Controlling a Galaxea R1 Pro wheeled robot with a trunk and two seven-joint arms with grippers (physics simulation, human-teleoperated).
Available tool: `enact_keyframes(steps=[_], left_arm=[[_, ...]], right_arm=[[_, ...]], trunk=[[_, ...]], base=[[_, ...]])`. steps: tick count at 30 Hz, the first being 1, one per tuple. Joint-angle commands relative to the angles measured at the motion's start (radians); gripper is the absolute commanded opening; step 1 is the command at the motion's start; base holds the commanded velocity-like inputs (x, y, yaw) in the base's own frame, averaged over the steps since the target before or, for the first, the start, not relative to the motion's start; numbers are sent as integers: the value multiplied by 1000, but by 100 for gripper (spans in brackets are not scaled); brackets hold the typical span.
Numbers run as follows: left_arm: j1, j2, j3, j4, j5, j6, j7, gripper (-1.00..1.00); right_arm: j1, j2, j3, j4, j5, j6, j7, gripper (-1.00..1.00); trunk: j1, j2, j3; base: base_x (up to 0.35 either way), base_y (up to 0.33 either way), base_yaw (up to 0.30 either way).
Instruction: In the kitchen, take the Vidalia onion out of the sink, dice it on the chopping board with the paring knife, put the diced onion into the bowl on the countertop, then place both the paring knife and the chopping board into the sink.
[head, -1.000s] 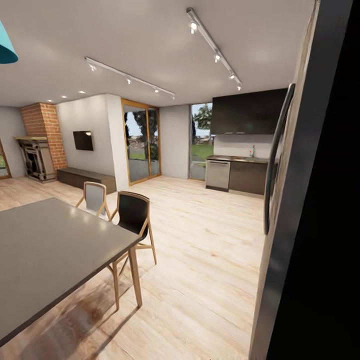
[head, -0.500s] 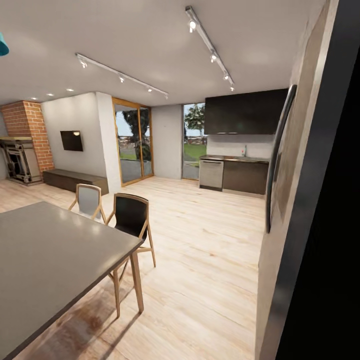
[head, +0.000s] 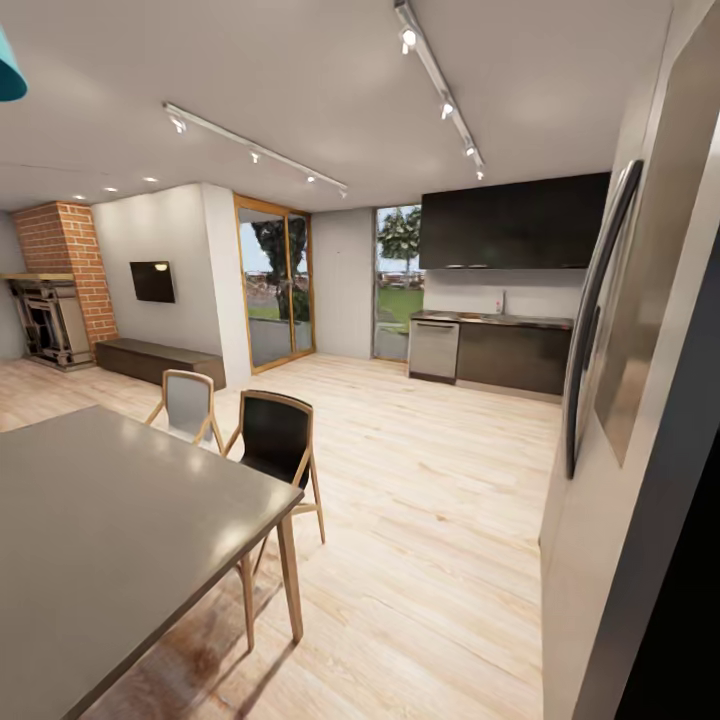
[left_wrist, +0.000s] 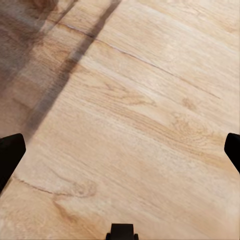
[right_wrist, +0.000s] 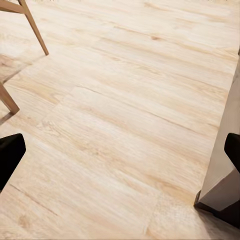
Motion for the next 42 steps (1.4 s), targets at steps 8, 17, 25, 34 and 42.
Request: enact_keyframes(steps=[8, 17, 25, 34, 42], left_arm=[[0, -2, 1, 0, 0, -1, -1, 100], [0, -1, 1, 1, 0, -1, -1, 100], [0, -1, 1, 1, 0, -1, -1, 100], [0, -1, 1, 1, 0, -1, -1, 100], [0, -1, 1, 0, 0, -1, -1, 100]], right_arm=[[0, 0, 0, 0, 0, -2, 0, 100], [0, 2, 4, 0, 1, -2, 0, 100], [0, -2, 5, 0, 1, -3, 1, 100], [0, -1, 5, 0, 0, -2, 1, 100], [0, 1, 5, 0, 0, -2, 3, 100]], trunk=[[0, -1, 1], [0, -1, 5], [0, -1, 5], [0, -1, 5], [0, -1, -3]], base=[[95, 3, -77], [3, 0, -100], [0, 0, -2], [0, 0, 0], [78, -47, 0]])
